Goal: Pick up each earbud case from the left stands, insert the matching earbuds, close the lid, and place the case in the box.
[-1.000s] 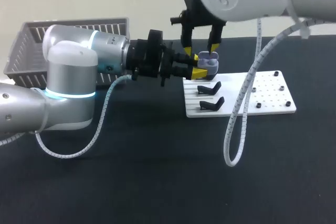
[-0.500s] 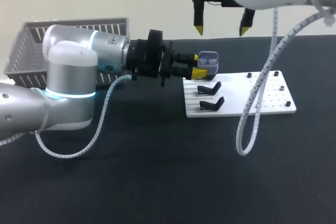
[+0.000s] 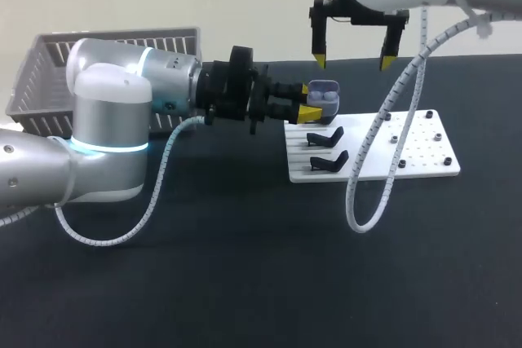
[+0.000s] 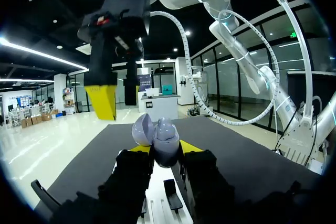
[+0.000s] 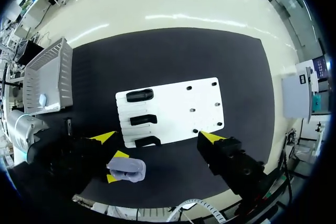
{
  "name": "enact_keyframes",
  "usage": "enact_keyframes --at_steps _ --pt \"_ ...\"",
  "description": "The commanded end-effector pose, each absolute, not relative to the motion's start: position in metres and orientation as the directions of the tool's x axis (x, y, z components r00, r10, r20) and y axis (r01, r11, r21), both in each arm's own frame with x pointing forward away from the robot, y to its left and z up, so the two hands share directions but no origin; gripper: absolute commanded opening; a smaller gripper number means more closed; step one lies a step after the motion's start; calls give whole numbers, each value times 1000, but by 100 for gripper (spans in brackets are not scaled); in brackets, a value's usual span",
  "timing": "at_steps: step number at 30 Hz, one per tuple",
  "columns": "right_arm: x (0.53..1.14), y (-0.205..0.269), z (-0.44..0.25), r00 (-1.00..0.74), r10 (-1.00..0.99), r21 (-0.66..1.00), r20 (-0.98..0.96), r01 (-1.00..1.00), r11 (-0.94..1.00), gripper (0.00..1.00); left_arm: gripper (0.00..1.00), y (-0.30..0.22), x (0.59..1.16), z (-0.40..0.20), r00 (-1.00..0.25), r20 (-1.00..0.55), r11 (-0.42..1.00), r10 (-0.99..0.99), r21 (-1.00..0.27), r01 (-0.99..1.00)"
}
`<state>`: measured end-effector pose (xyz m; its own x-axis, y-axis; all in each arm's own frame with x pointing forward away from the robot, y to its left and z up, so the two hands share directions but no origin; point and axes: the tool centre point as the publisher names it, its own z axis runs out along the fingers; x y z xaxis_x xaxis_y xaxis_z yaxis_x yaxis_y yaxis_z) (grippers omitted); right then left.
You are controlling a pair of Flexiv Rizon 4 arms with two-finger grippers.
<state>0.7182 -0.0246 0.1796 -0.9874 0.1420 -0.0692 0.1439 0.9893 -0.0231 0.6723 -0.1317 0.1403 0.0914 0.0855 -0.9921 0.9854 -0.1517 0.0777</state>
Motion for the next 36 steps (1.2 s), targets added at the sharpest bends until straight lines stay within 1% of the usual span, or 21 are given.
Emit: enact_keyframes --at_steps 1,16,36 --pt "720 -27 176 -988 145 -25 -56 147 989 100 0 -132 672 139 93 -992 -148 83 80 986" --pt "711 -32 164 -988 153 -19 -11 153 988 100 0 -132 672 139 93 -992 -148 83 80 986" --pt "688 -26 174 -993 113 7 31 113 994 100 0 -132 672 139 93 -992 -148 83 80 986"
